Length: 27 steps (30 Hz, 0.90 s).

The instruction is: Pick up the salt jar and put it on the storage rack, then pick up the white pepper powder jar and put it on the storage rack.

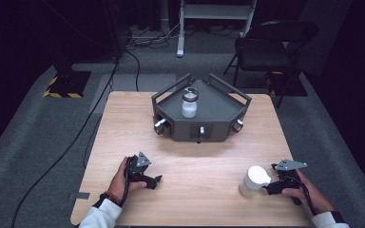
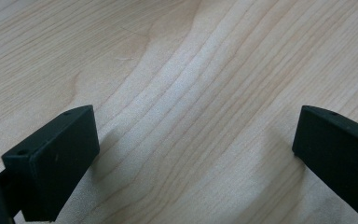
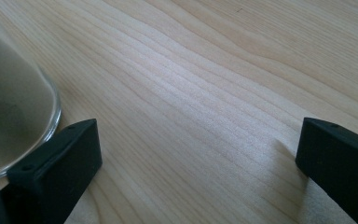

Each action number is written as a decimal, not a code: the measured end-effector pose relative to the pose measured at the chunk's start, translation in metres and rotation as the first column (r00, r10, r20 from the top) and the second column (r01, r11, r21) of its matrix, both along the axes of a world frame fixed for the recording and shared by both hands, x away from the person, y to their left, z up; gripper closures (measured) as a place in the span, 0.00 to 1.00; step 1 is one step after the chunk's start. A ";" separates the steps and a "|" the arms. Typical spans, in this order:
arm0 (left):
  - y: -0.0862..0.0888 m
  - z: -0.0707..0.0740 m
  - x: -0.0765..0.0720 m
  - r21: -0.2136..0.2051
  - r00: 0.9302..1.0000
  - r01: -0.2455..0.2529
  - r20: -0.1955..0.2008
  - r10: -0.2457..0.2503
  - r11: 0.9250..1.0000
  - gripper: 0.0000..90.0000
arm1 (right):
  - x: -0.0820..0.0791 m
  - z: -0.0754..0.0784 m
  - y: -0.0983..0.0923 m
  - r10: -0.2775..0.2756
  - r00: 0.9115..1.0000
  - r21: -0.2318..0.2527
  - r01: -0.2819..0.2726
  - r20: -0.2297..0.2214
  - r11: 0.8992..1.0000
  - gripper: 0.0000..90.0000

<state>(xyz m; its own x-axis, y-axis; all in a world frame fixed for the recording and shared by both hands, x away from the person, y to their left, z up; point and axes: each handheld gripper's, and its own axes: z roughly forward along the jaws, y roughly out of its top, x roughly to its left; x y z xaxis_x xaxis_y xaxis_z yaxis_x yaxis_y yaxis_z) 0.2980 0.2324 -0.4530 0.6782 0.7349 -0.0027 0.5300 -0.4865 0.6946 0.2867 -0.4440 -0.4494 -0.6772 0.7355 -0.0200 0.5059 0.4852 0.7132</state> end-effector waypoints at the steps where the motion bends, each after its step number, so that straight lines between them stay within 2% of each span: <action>1: 0.000 0.000 0.000 0.000 1.000 0.000 0.000 0.000 1.000 0.00 | 0.000 0.000 0.000 0.001 1.000 0.000 -0.001 0.000 1.000 0.00; 27: 0.001 0.000 -0.002 -0.001 1.000 -0.010 0.001 0.010 1.000 0.00 | 0.001 0.000 0.000 0.010 1.000 0.000 -0.010 0.000 1.000 0.00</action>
